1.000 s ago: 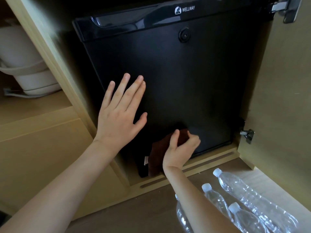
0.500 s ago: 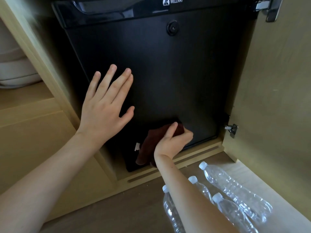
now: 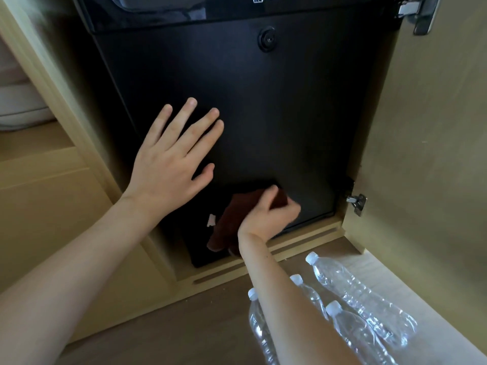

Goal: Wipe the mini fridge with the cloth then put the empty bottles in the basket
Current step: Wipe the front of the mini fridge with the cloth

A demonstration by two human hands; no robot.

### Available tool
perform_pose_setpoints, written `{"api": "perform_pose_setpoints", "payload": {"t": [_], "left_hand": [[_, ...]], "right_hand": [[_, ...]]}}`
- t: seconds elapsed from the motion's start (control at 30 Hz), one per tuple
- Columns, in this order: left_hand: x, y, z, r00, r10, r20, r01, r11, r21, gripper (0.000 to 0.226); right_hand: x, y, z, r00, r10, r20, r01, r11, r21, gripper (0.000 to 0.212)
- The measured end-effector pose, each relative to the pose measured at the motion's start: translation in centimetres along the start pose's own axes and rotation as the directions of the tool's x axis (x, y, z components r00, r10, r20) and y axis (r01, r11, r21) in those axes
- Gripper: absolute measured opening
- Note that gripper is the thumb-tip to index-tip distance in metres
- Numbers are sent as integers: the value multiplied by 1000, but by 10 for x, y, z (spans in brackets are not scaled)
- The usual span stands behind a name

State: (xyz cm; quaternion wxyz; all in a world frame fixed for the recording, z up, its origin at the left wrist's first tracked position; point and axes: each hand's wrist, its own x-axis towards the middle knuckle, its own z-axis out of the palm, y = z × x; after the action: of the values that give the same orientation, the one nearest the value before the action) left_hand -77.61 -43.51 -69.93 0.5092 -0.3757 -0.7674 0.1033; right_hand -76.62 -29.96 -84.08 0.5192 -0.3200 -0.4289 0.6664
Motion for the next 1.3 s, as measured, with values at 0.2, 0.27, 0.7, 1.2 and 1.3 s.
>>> {"api": "perform_pose_setpoints", "payload": {"t": [0.2, 0.27, 0.7, 1.2, 1.3], "left_hand": [[-1, 2, 1, 1000, -11, 9, 11, 1000, 4, 58], [-1, 2, 3, 1000, -5, 12, 5, 1000, 11, 59], [-3, 18, 19, 1000, 11, -7, -11, 1000, 5, 58], [0, 27, 25, 999, 32, 24, -33, 999, 25, 61], [2, 29, 26, 999, 37, 15, -37, 999, 23, 61]], "right_hand": [[5, 16, -17, 965, 258, -53, -261, 964, -59, 22], [7, 2, -11, 997, 30, 66, -27, 998, -48, 20], [23, 21, -22, 985, 174, 5, -173, 982, -71, 22], [42, 15, -21, 957, 286, -56, -286, 958, 13, 19], [43, -5, -14, 984, -125, 126, 130, 991, -28, 23]]}}
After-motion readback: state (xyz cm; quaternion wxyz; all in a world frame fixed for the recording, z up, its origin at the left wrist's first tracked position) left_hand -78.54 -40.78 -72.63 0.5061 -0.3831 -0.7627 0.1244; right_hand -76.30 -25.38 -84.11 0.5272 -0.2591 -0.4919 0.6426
